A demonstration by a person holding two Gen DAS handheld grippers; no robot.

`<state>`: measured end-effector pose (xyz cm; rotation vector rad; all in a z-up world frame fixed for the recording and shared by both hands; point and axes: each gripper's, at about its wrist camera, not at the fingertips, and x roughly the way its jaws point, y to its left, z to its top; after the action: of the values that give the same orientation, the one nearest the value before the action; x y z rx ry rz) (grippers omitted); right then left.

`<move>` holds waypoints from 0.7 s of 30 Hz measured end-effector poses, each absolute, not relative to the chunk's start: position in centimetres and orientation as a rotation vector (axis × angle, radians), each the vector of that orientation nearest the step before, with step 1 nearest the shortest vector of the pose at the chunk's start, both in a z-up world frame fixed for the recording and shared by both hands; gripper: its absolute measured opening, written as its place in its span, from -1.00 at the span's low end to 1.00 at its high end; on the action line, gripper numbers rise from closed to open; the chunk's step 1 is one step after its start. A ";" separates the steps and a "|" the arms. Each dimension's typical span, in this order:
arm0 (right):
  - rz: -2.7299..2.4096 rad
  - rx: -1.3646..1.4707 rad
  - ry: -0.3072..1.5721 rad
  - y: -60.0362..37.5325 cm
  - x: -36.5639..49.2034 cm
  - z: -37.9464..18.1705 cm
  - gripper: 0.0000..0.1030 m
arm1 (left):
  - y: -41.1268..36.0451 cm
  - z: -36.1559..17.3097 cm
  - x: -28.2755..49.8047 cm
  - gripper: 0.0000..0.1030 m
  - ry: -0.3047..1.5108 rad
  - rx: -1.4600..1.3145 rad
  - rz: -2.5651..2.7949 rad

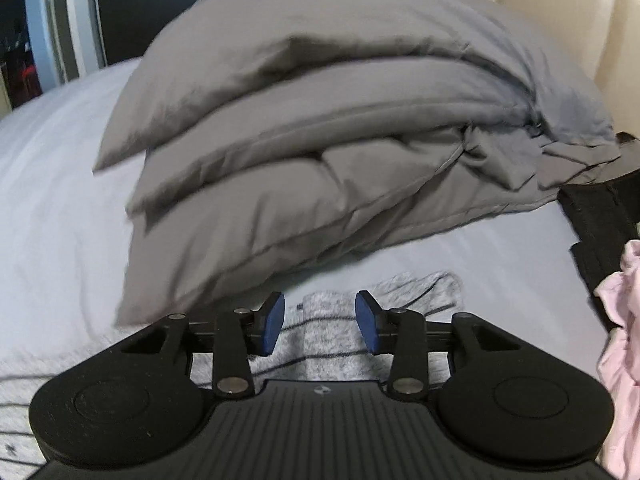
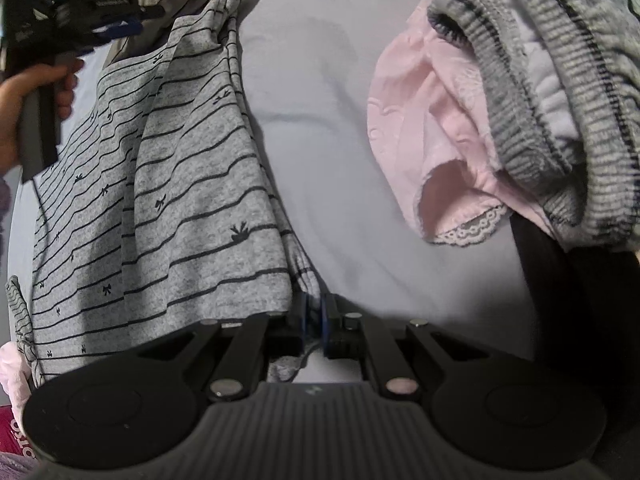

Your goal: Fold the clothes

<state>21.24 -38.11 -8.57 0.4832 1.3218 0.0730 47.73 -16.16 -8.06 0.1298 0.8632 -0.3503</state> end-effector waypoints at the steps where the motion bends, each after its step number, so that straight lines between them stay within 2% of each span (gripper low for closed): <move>1: 0.072 0.488 1.323 -38.2 21.2 -8.6 -0.84 | -16.3 -8.7 47.9 -0.28 0.878 0.126 -0.346; 2: 0.071 0.493 1.324 -38.2 21.3 -8.6 -0.84 | -16.4 -9.3 48.1 -0.32 0.892 0.123 -0.342; 4: 0.068 0.494 1.329 -38.2 21.4 -8.6 -0.84 | -15.8 -9.3 48.0 -0.53 0.879 0.127 -0.321; 5: 0.066 0.494 1.332 -38.2 21.4 -8.7 -0.84 | -15.5 -9.3 48.0 -0.81 0.872 0.129 -0.311; 6: 0.063 0.493 1.334 -38.1 21.4 -8.7 -0.84 | -15.2 -9.3 48.0 -1.00 0.866 0.132 -0.300; 15: 0.045 0.504 1.345 -38.3 21.4 -9.0 -0.84 | -12.5 -9.4 47.8 -1.00 0.808 0.149 -0.207; 19: 0.042 0.497 1.344 -38.2 21.3 -8.7 -0.84 | -11.3 -9.7 48.1 -0.99 0.865 0.108 -0.150; 20: 0.044 0.491 1.343 -38.1 21.3 -8.7 -0.84 | -11.7 -9.2 47.8 -0.93 0.836 0.141 -0.151; 21: 0.046 0.485 1.342 -38.1 21.3 -8.7 -0.84 | -12.1 -8.8 47.4 -0.75 0.806 0.173 -0.153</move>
<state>21.26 -38.11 -8.74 0.4845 1.3418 0.0464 47.44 -12.06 -8.78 0.1726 0.8057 -0.1528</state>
